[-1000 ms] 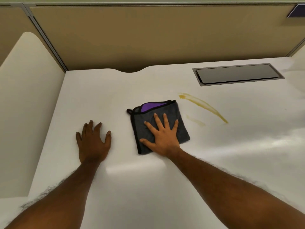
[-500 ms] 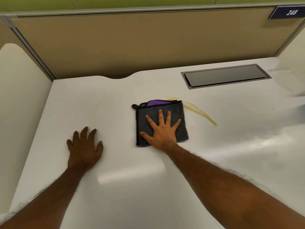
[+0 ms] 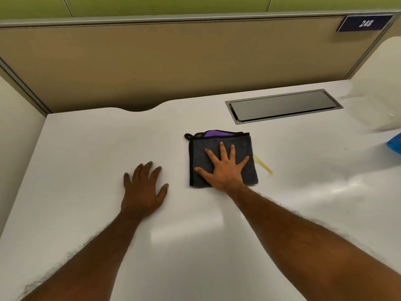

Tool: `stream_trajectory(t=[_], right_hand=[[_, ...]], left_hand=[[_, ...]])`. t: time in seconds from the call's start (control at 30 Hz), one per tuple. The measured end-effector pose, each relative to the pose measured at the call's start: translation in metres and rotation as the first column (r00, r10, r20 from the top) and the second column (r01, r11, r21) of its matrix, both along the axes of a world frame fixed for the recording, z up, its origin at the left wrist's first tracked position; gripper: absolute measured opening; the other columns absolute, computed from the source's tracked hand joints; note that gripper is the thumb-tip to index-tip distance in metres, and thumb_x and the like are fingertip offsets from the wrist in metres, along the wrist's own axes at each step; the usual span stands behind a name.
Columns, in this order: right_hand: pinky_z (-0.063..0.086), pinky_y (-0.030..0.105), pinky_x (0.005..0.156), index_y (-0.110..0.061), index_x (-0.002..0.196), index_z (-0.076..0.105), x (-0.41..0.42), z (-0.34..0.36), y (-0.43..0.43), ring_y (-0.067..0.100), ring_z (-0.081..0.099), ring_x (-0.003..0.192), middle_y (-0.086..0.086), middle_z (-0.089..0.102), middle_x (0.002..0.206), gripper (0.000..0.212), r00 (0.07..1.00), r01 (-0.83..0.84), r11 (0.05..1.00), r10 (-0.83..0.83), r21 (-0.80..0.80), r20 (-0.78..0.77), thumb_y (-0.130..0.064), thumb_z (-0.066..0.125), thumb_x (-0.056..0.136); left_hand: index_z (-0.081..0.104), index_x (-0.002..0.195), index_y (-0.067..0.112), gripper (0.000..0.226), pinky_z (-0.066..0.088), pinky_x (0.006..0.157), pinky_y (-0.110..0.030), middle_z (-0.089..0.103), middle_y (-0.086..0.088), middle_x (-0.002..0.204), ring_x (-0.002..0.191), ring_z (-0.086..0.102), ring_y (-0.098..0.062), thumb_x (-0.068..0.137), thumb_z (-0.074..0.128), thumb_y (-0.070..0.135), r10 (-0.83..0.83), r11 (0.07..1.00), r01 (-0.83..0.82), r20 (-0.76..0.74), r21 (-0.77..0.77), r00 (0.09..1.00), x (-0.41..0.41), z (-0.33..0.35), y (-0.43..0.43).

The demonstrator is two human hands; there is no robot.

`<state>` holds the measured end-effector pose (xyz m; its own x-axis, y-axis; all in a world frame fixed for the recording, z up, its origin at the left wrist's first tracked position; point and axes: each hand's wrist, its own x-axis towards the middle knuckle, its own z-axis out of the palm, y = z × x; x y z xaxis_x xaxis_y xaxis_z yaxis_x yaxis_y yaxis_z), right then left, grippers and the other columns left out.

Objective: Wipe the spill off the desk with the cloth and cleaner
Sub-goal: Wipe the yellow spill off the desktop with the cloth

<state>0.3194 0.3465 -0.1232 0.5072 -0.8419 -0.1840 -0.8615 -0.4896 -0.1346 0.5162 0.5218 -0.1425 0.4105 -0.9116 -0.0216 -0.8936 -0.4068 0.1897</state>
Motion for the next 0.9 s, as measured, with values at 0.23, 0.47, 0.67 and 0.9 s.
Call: stream_trajectory(t=[0.23,0.47,0.67,0.9], right_hand=[[-0.007,0.076,0.106,-0.050,0.149,0.007,0.022,-0.005,0.008,0.038,-0.015,0.148,0.002,-0.007,0.164,0.082,0.970,-0.244,0.970,0.244,-0.015,0.004,-0.087,0.023,0.077],[-0.007,0.077,0.105,-0.051,0.147,0.015,-0.032,-0.004,-0.042,0.030,-0.008,0.150,-0.003,0.000,0.164,0.085,0.993,0.112,0.993,-0.110,-0.046,0.051,-0.090,0.021,0.072],[-0.008,0.079,0.104,-0.046,0.150,0.007,-0.002,-0.003,-0.045,0.041,-0.014,0.147,0.006,-0.008,0.164,0.088,0.995,0.096,0.995,-0.096,-0.007,0.006,-0.090,0.016,0.074],[-0.008,0.076,0.106,-0.053,0.147,0.009,-0.042,-0.007,-0.045,0.028,-0.012,0.150,-0.006,-0.004,0.164,0.083,0.994,-0.107,0.993,0.108,-0.040,0.033,-0.091,0.021,0.073]], left_hand=[[0.045,0.142,0.022,0.072,0.021,0.113,-0.060,0.038,-0.007,0.153,0.142,0.031,-0.030,0.083,0.028,0.061,-0.016,0.999,0.016,0.023,-0.028,1.000,0.003,-0.001,-0.006],[0.043,0.143,0.022,0.072,0.018,0.115,-0.058,0.035,-0.008,0.154,0.143,0.028,-0.032,0.085,0.027,0.061,-0.014,0.999,0.015,0.017,-0.033,1.000,-0.003,-0.001,-0.021],[0.040,0.145,0.023,0.068,0.012,0.118,-0.057,0.032,-0.004,0.156,0.145,0.024,-0.028,0.087,0.032,0.059,-0.059,0.994,0.060,0.010,-0.088,0.998,-0.015,-0.008,-0.021],[0.038,0.146,0.025,0.068,0.010,0.119,-0.056,0.030,-0.001,0.158,0.148,0.020,-0.024,0.088,0.031,0.060,-0.040,0.995,0.040,0.002,-0.088,0.999,-0.017,-0.006,-0.019]])
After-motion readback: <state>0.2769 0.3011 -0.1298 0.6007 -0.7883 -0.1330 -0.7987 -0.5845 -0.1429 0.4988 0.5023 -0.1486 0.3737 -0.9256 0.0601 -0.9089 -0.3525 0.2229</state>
